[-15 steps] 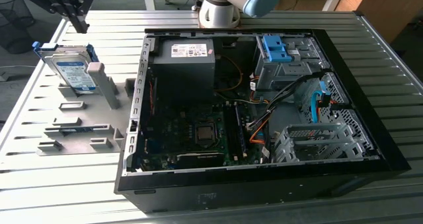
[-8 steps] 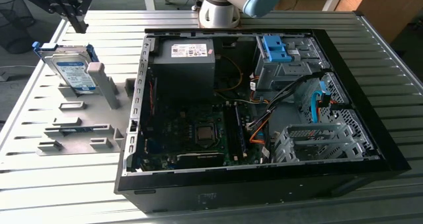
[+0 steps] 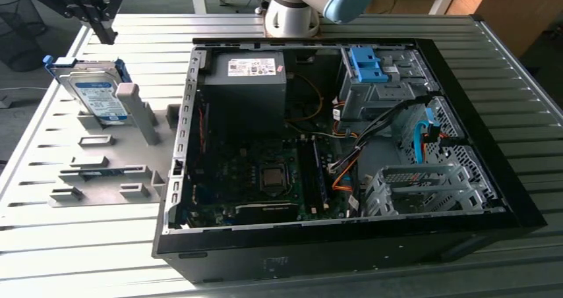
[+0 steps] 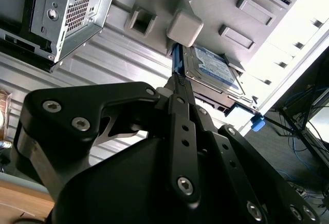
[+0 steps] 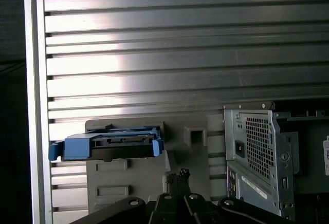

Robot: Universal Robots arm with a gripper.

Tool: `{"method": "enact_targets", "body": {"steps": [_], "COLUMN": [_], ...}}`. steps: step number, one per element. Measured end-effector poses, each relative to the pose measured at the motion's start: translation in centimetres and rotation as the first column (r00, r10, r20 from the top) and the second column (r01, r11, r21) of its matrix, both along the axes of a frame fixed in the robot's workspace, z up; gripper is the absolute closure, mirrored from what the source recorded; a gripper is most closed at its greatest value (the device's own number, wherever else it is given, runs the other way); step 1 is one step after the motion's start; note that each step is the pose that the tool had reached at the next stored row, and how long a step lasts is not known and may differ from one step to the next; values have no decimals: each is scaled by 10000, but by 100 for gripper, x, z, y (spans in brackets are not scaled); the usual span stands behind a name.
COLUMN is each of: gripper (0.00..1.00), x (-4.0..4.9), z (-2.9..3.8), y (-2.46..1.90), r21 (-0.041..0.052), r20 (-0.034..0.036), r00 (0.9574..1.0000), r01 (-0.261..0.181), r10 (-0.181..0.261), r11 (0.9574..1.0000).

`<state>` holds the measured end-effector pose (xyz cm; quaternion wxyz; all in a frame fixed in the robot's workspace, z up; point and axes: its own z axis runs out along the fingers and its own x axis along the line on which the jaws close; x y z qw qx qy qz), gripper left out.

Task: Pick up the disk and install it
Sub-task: 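Reach for the disk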

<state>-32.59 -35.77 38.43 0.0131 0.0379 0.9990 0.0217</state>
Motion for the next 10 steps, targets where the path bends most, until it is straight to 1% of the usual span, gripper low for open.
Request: {"method": "enact_targets", "body": {"steps": [2,4,10], "gripper": [89,89,89], "x": [-7,-44,-300], "z": [0,0,-3], "y": [0,0,12], "r21": [0,-1,0], "r20": [0,-1,1], "r00": [10000,10000,10000], "r01": [1,0,-1], "r10": [-1,0,1], "r11": [10000,10000,10000]}}
